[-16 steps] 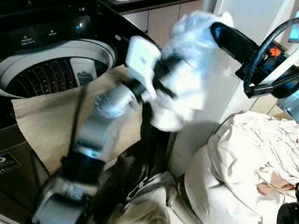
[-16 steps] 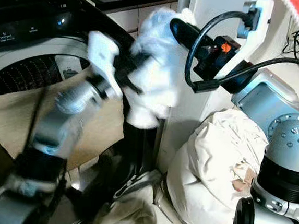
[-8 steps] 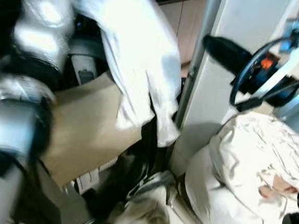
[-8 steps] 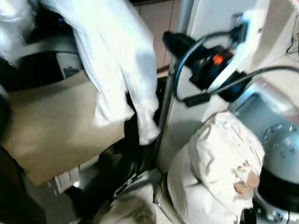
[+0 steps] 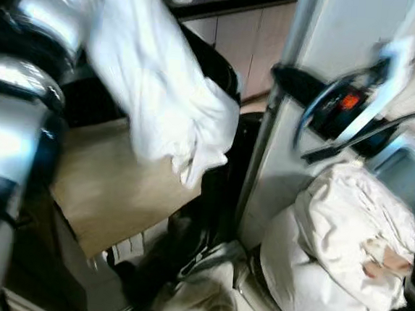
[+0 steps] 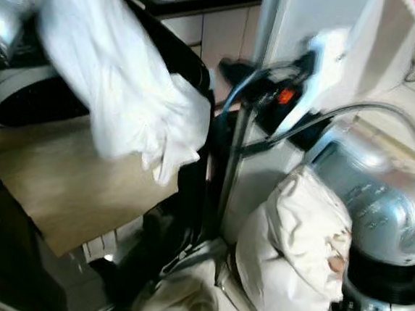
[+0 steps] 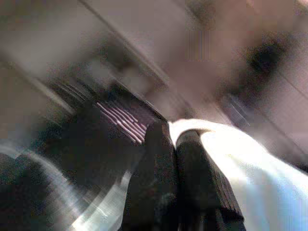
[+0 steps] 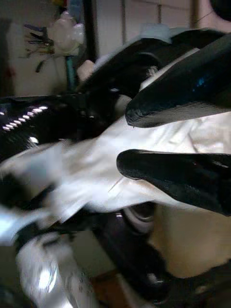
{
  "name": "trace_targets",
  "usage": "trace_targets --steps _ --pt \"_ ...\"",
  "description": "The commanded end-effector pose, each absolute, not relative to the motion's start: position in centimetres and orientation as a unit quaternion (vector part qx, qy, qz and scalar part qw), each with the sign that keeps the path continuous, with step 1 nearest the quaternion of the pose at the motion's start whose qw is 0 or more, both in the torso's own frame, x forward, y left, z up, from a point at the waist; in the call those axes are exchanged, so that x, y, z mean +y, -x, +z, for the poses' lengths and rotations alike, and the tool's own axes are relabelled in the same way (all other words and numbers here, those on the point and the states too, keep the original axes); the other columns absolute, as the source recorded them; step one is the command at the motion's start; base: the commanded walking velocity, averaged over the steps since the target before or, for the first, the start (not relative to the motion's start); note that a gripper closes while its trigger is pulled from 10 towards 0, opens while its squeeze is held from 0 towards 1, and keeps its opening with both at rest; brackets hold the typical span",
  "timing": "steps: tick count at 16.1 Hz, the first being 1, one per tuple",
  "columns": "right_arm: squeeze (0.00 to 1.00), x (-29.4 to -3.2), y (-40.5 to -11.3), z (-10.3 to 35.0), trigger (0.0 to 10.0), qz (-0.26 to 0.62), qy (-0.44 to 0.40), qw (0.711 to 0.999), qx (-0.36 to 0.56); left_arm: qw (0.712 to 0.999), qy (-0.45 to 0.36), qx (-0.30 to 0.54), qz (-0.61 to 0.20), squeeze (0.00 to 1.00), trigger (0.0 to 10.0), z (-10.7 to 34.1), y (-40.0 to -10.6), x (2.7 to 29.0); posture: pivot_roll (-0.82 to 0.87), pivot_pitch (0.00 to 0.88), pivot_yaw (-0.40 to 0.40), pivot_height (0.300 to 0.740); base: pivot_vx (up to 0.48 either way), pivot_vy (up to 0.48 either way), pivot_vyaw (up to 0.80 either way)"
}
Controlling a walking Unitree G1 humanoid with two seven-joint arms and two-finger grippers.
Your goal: Clothes washing
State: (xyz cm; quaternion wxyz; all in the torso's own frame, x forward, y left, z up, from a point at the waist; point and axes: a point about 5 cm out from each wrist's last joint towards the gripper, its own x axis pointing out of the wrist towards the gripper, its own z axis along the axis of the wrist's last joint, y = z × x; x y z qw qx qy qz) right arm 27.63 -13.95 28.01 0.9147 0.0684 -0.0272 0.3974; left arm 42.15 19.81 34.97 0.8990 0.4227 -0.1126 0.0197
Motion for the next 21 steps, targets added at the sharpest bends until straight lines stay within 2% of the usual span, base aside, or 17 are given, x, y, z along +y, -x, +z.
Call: trace_targets --steps 1,3,18,19,20,21 --pt "0.0 -13.6 -27.1 27.9 10.0 0.408 -0.043 0.912 -0.024 0.906 -0.423 -0.02 0.002 0.0 10.0 31.9 -42.4 21.0 -0.09 0.0 0.057 0.74 0.0 0.0 0.0" --pt "0.0 -13.2 -26.7 27.5 10.0 0.423 -0.032 0.906 -0.014 0.916 -0.399 0.032 -0.024 0.0 10.0 30.2 -42.3 21.5 -0.09 0.0 0.054 0.74 0.0 0.0 0.0" --pt "0.0 -13.2 -26.7 27.5 10.0 0.423 -0.032 0.906 -0.014 0.916 -0.399 0.032 -0.024 0.0 10.0 30.2 -42.3 21.5 -0.09 0.0 0.054 0.74 0.0 0.0 0.0" --pt "0.0 -13.1 -26.6 27.4 10.0 0.425 -0.028 0.905 -0.013 0.917 -0.396 0.048 -0.03 0.33 10.0 30.2 -42.3 21.8 -0.09 0.0 0.054 0.74 0.0 0.0 0.0" --pt "0.0 -12.9 -27.0 24.9 10.0 0.412 0.008 0.91 0.04 0.938 -0.328 0.078 -0.078 1.0 10.0 30.8 -41.7 23.2 -0.07 0.0 0.04 0.74 0.0 0.0 0.0" --pt "0.0 -12.9 -27.1 23.9 10.0 0.406 0.023 0.911 0.061 0.946 -0.297 0.078 -0.101 1.0 10.0 31.2 -41.5 23.5 -0.07 0.0 0.039 0.74 0.0 0.0 0.0"
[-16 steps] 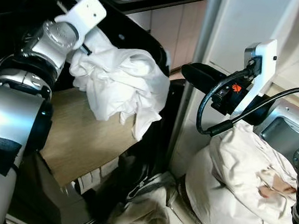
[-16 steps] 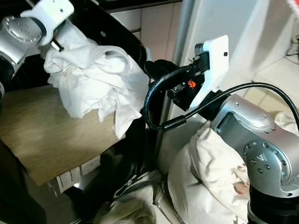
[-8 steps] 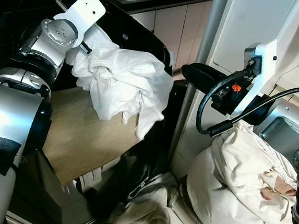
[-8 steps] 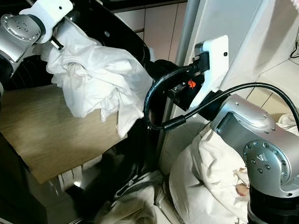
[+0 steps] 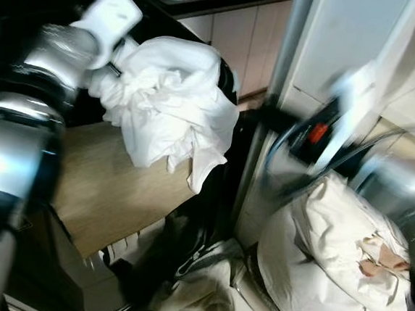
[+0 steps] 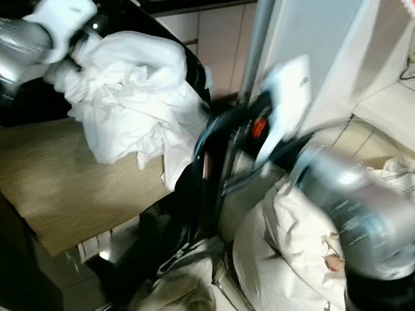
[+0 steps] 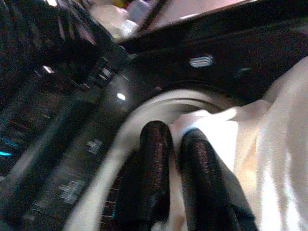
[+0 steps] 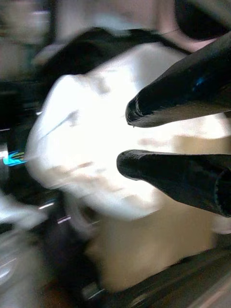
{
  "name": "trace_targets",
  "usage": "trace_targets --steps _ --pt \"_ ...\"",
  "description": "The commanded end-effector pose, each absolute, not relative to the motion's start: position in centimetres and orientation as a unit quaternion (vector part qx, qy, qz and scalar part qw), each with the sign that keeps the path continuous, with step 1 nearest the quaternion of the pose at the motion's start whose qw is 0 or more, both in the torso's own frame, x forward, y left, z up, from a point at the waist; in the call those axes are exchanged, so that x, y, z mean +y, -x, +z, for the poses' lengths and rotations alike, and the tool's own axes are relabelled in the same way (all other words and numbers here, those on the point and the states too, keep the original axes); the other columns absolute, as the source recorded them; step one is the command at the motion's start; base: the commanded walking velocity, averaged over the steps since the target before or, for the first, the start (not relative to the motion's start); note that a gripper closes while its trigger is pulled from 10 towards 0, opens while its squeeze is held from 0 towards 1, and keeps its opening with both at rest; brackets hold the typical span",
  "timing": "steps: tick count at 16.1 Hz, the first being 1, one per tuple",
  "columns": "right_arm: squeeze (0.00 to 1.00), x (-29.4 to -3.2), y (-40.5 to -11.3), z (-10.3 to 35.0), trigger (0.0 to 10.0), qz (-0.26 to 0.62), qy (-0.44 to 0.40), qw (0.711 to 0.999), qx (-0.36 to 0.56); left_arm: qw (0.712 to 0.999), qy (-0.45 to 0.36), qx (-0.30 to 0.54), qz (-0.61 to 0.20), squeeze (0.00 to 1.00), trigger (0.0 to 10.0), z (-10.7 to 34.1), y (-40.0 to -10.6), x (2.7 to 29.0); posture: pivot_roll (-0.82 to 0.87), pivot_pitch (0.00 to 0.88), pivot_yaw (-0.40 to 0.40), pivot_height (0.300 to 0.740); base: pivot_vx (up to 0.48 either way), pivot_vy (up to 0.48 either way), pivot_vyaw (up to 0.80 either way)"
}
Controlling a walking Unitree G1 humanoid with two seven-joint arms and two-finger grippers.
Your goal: Clothes washing
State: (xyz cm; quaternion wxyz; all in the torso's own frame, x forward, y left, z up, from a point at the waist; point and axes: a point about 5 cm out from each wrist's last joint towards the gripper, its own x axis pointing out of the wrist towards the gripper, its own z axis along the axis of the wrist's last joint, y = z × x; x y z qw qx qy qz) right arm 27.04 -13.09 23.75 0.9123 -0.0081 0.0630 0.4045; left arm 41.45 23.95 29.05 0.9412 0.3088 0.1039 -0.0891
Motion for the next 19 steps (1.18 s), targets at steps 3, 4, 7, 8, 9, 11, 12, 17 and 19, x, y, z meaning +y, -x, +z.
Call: trace_targets --steps 3,4,7,8,9,11,12,17,19 --pt "0.0 -12.9 -27.1 24.0 10.0 0.405 0.023 0.912 0.06 0.948 -0.293 0.072 -0.103 1.0 10.0 31.4 -41.5 23.3 -0.07 0.0 0.041 0.74 0.0 0.0 0.0" --pt "0.0 -12.9 -27.2 24.0 10.0 0.404 0.023 0.913 0.059 0.949 -0.289 0.069 -0.105 1.0 10.0 31.5 -41.6 23.1 -0.07 0.0 0.041 0.74 0.0 0.0 0.0" --pt "0.0 -13.1 -27.3 24.0 10.0 0.395 0.029 0.917 0.048 0.964 -0.246 0.001 -0.106 1.0 10.0 32.9 -41.7 22.2 -0.07 0.0 0.042 0.74 0.0 0.0 0.0" --pt "0.0 -13.1 -27.4 24.1 10.0 0.389 0.028 0.92 0.044 0.969 -0.218 -0.038 -0.11 1.0 10.0 33.8 -41.7 21.8 -0.07 0.0 0.043 0.74 0.0 0.0 0.0" --pt "0.0 -13.2 -27.6 24.1 10.0 0.383 0.027 0.922 0.041 0.972 -0.187 -0.058 -0.131 1.0 10.0 34.1 -41.7 21.2 -0.07 0.0 0.045 0.74 0.0 0.0 0.0" --pt "0.0 -13.7 -27.6 23.6 10.0 0.364 0.04 0.929 0.049 0.906 -0.152 -0.034 -0.393 0.0 10.0 30.6 -40.9 16.5 -0.07 0.0 0.046 0.74 0.0 0.0 0.0" --pt "0.0 -13.8 -27.5 23.4 10.0 0.365 0.048 0.928 0.054 0.895 -0.166 -0.024 -0.413 0.0 10.0 29.6 -40.8 16.0 -0.07 0.0 0.046 0.74 0.0 0.0 0.0" --pt "0.0 -13.9 -26.6 22.6 10.0 0.371 0.063 0.924 0.067 0.855 -0.208 -0.015 -0.475 0.0 10.0 25.1 -39.4 14.3 -0.08 0.0 0.044 0.74 0.0 0.0 0.0" --pt "0.0 -13.9 -26.5 22.5 10.0 0.375 0.063 0.922 0.068 0.864 -0.227 -0.016 -0.449 0.89 10.0 24.4 -39.3 14.6 -0.07 0.0 0.042 0.74 0.0 0.0 0.0"
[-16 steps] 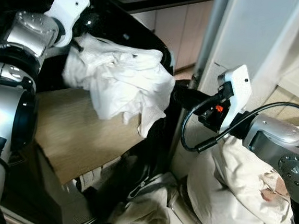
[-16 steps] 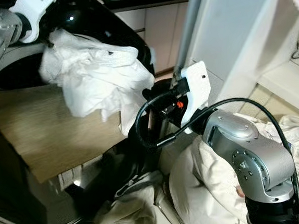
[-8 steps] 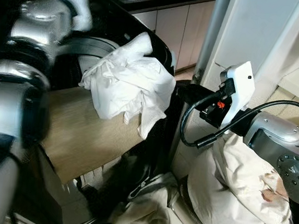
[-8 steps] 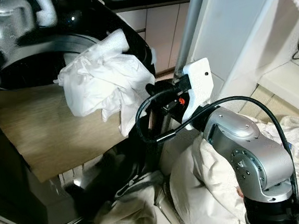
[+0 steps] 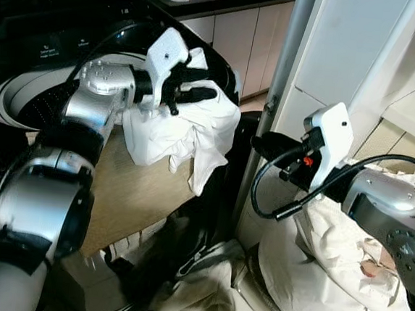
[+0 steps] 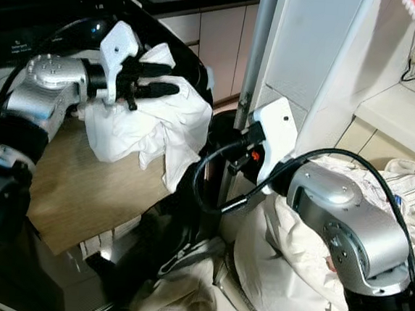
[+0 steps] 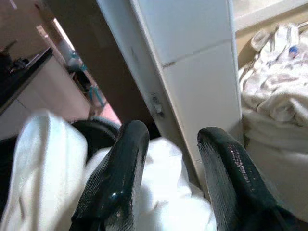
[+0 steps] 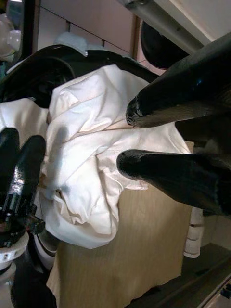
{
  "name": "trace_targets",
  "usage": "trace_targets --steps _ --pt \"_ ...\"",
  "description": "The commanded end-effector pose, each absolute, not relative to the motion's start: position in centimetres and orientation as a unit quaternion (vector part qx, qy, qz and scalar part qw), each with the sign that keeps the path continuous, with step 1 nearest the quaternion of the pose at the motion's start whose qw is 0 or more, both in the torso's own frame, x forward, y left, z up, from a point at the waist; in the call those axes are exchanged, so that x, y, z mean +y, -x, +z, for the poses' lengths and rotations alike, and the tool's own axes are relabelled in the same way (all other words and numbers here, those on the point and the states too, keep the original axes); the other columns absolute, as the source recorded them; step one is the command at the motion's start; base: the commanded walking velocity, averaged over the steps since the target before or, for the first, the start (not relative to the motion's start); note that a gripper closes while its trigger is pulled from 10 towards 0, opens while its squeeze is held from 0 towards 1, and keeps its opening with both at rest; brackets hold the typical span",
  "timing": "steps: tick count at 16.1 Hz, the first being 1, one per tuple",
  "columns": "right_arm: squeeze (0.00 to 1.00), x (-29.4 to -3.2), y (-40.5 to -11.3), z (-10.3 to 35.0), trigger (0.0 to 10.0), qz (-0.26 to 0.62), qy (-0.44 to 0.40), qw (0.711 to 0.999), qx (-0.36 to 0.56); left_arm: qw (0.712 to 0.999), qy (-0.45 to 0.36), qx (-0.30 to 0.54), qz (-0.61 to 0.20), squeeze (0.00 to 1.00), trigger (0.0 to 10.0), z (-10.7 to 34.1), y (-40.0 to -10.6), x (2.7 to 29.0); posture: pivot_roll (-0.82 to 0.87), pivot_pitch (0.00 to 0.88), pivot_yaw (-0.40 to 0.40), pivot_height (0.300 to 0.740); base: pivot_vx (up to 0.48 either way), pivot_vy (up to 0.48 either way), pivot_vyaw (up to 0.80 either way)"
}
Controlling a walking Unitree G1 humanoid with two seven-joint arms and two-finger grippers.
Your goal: Clothes washing
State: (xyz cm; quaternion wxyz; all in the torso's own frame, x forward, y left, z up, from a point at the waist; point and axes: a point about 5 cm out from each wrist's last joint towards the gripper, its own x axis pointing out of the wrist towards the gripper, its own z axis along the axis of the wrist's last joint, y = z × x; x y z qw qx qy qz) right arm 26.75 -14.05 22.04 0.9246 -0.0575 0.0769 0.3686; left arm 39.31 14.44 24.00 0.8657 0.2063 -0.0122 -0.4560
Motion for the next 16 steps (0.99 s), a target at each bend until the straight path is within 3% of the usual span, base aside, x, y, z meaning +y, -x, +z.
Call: trace_targets --steps 1,6,8,9,15,16 --pt "0.0 -13.9 -26.3 22.4 10.0 0.377 0.063 0.921 0.068 0.872 -0.226 -0.015 -0.434 1.0 10.0 24.1 -39.3 14.8 -0.07 0.0 0.041 0.74 0.0 0.0 0.0" --pt "0.0 -13.5 -25.9 22.0 10.0 0.393 0.063 0.914 0.077 0.895 -0.24 -0.007 -0.376 1.0 10.0 22.3 -39.0 15.2 -0.07 0.0 0.038 0.74 0.0 0.0 0.0" --pt "0.0 -13.4 -25.8 22.0 10.0 0.398 0.063 0.912 0.078 0.888 -0.277 0.015 -0.367 1.0 10.0 21.5 -39.0 15.6 -0.07 0.0 0.038 0.74 0.0 0.0 0.0" --pt "0.0 -13.3 -25.7 21.9 10.0 0.399 0.063 0.911 0.078 0.885 -0.293 0.029 -0.36 0.0 10.0 20.9 -38.9 15.8 -0.07 0.0 0.038 0.74 0.0 0.0 0.0" --pt "0.0 -13.3 -25.7 21.9 10.0 0.401 0.064 0.911 0.078 0.898 -0.316 0.077 -0.295 0.0 10.0 19.6 -39.4 17.0 -0.08 0.0 0.044 0.74 0.0 0.0 0.0" --pt "0.0 -13.3 -25.6 21.9 10.0 0.4 0.064 0.911 0.078 0.902 -0.315 0.077 -0.286 0.0 8.0 19.7 -39.6 17.2 -0.08 0.0 0.046 0.74 0.0 0.0 0.0"
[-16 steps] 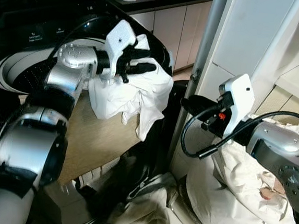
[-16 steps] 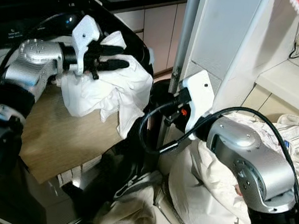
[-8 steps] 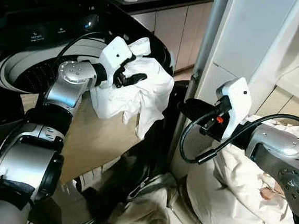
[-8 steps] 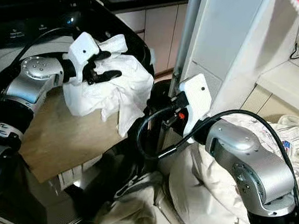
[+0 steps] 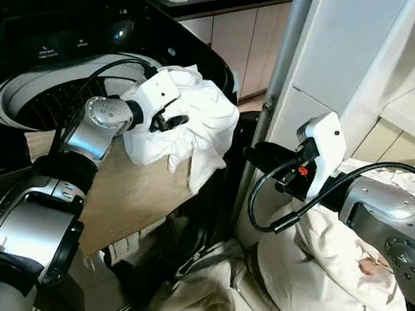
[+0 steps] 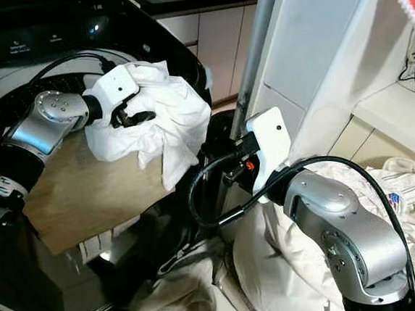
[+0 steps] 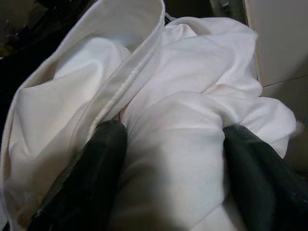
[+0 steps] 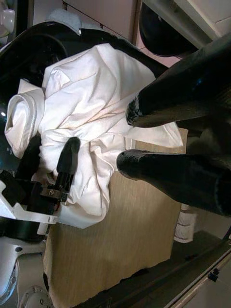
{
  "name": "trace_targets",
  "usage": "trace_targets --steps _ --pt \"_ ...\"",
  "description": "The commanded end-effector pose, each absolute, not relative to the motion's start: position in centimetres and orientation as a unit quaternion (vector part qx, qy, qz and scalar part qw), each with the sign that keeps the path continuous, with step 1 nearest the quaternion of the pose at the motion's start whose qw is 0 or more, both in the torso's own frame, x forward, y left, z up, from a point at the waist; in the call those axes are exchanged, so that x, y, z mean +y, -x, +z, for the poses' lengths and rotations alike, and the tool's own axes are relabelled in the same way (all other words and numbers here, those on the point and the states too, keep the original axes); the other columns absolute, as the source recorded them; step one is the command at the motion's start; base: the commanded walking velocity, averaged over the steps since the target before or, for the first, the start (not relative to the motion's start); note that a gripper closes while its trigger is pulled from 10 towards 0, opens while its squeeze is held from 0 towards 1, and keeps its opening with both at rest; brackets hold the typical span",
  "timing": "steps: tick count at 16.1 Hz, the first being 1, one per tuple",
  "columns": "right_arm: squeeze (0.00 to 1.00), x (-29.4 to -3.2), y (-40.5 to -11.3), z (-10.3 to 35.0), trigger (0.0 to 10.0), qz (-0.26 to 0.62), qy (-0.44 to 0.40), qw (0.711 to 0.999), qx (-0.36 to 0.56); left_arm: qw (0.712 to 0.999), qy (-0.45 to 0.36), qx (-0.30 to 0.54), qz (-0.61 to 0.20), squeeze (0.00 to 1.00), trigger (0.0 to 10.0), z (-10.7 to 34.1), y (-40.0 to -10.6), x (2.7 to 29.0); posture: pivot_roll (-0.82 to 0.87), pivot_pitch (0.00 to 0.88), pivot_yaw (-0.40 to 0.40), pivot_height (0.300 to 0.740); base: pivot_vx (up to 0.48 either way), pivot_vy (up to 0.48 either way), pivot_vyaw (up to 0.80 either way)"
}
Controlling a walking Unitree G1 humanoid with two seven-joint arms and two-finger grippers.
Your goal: Clothes washing
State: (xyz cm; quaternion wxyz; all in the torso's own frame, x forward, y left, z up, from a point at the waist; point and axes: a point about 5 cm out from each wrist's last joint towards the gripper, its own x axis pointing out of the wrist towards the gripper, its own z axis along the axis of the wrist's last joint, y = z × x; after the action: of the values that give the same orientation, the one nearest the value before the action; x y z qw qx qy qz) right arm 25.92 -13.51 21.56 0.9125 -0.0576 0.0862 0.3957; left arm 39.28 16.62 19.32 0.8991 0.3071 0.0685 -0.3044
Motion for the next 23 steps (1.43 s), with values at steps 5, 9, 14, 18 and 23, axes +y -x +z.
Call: trace_targets --steps 5,9,14,18,23 --pt "0.0 -13.3 -25.7 22.0 10.0 0.401 0.067 0.91 0.077 0.902 -0.31 0.079 -0.29 0.0 0.0 19.6 -39.6 17.1 -0.08 0.0 0.046 0.74 0.0 0.0 0.0" --pt "0.0 -13.3 -25.7 22.0 10.0 0.403 0.069 0.91 0.075 0.908 -0.307 0.077 -0.274 0.0 0.0 19.7 -39.7 17.4 -0.08 0.0 0.045 0.74 0.0 0.0 0.0" --pt "0.0 -13.2 -25.7 22.1 10.0 0.404 0.067 0.909 0.075 0.912 -0.303 0.076 -0.266 0.0 0.0 20.1 -39.8 17.8 -0.08 0.0 0.045 0.74 0.0 0.0 0.0" --pt "0.0 -13.3 -25.7 22.1 10.0 0.404 0.067 0.909 0.074 0.913 -0.295 0.075 -0.27 0.0 0.0 20.5 -39.9 17.9 -0.08 0.0 0.044 0.74 0.0 0.0 0.0" --pt "0.0 -13.4 -25.8 22.2 10.0 0.404 0.069 0.909 0.074 0.926 -0.284 0.066 -0.242 0.0 0.0 22.9 -40.4 19.1 -0.08 0.0 0.04 0.74 0.0 0.0 0.0"
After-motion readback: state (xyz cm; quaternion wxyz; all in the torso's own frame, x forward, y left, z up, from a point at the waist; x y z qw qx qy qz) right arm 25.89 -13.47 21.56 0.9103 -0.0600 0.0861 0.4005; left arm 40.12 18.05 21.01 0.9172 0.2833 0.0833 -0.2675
